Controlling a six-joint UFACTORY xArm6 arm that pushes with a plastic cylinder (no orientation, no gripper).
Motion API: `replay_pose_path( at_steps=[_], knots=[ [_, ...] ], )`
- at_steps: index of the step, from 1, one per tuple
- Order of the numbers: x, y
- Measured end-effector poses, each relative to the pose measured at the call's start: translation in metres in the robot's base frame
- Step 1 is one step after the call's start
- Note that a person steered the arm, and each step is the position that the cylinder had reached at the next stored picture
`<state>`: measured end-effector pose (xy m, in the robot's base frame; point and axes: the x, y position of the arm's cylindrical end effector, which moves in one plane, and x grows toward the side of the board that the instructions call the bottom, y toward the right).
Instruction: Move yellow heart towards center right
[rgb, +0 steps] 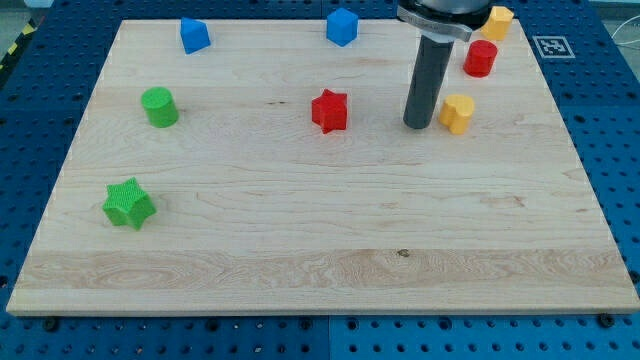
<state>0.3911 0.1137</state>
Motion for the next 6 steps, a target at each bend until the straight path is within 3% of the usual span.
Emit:
replay_pose_path(
  at_steps=[4,6],
  knots=[
    [0.007,0.073],
    [0.015,0.039]
  ],
)
